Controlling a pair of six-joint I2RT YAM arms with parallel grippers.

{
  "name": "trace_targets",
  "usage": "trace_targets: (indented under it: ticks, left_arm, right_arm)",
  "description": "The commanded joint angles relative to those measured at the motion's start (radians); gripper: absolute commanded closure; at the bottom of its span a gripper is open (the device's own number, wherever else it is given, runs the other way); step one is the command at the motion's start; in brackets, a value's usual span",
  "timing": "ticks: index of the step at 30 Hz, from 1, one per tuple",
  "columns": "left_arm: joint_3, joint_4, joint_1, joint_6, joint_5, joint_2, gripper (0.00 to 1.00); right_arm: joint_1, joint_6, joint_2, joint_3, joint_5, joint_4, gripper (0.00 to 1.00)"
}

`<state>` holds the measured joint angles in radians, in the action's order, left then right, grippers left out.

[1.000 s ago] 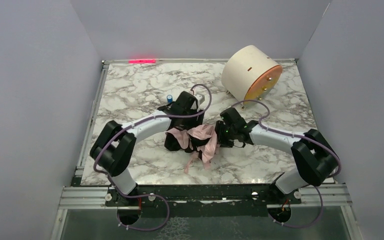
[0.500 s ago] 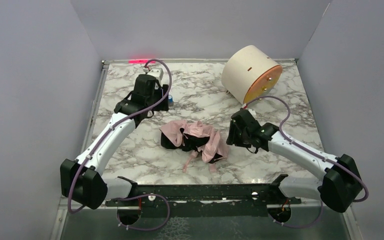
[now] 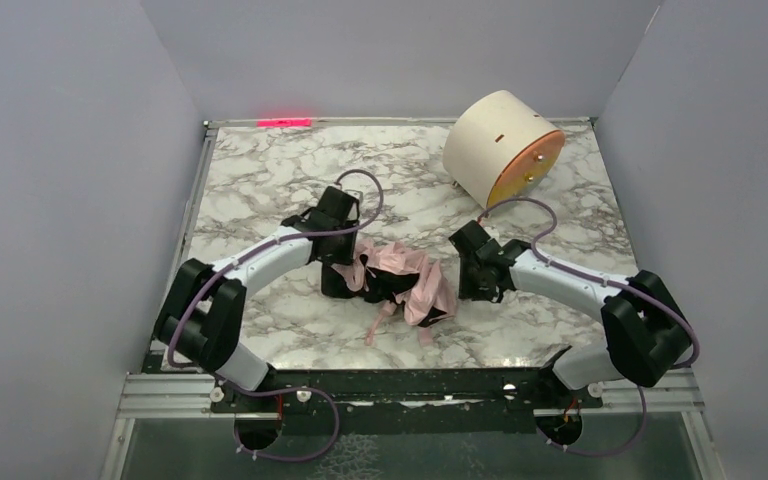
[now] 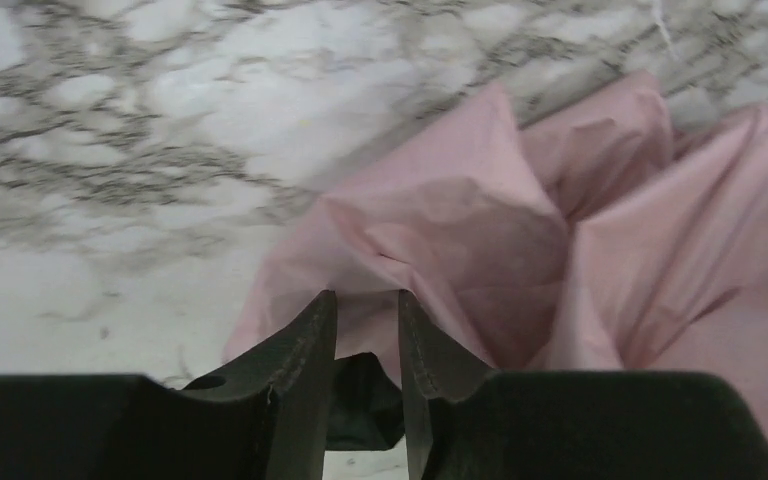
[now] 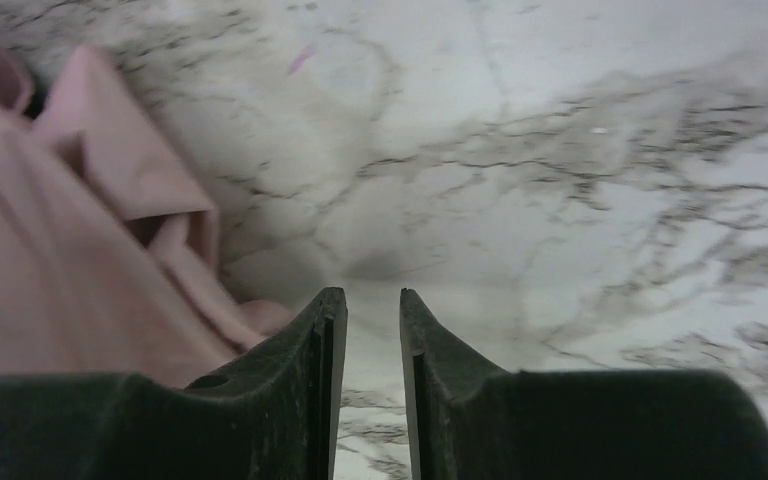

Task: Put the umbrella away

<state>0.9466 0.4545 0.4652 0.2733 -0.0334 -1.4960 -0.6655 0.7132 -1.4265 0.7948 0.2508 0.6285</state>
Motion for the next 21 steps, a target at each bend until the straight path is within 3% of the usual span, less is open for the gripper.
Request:
trace_targets:
  ticks: [1, 15, 18, 21]
  left_arm:
    - [0.007, -0.124, 0.112, 0.022, 0.092, -0.077, 0.71]
    - [0.104, -0.330, 0.298, -0.006, 0.291, -0.300, 0.75]
    - [0.115, -0.339, 0.299, -0.019, 0.271, -0.310, 0.66]
    - [0.137, -0.291, 0.275, -0.042, 0.185, -0.285, 0.56]
  right_arm:
    - [0.001, -0.055, -0.012, -0.024, -0.248, -0.171, 0.69]
    - [-0.009, -0.028, -0.188, 0.043, -0.582, -0.519, 0.71]
    - [-0.008, -0.010, -0.186, 0.032, -0.603, -0.551, 0.70]
    - [-0.009, -0.009, -0.154, 0.012, -0.509, -0.487, 0.67]
